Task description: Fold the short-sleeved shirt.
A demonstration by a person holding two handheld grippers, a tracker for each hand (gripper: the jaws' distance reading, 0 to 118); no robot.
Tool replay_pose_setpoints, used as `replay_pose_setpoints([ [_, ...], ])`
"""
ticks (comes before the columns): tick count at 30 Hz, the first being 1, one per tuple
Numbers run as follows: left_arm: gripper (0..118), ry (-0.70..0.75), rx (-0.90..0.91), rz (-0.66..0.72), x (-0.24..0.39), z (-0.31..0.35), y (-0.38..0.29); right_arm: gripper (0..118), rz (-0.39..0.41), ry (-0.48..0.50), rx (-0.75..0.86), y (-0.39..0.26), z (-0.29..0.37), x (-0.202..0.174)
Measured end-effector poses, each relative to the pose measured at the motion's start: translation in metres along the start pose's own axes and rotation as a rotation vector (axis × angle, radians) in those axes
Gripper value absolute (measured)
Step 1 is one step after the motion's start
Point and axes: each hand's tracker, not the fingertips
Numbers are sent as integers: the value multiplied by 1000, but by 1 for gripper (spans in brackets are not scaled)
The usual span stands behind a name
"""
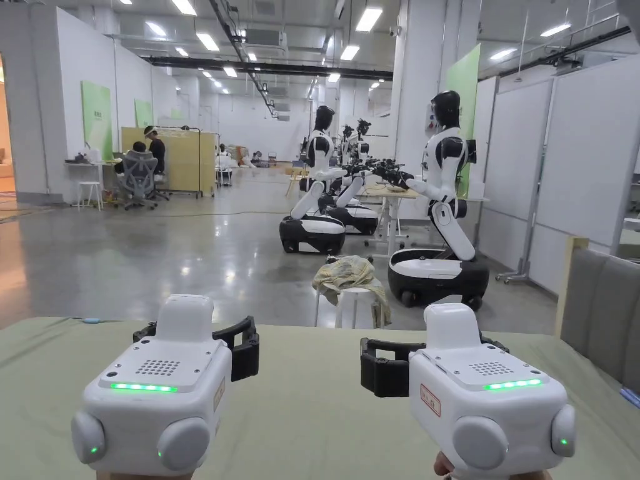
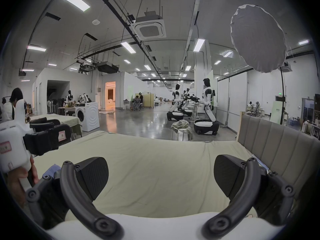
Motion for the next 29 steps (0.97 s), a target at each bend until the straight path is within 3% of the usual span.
replay_pose_setpoints([
  [4,77,2,-2,4,-1,1,-1,118,-14,-118,-2,1,3,-6],
  [9,77,1,-8,-7,1,2,-4,118,-13,-115,-21,0,4,-9],
  [12,77,2,-13,-8,0,1,-5,118,-83,-38,-30,1,6,-4],
  [24,77,16,-19,1,-3,3,-8,118,-89,-108,32,3,10,-6],
  [29,77,17,-23,4,-3,3,-9,118,-108,-70,-46,4,8,-4],
])
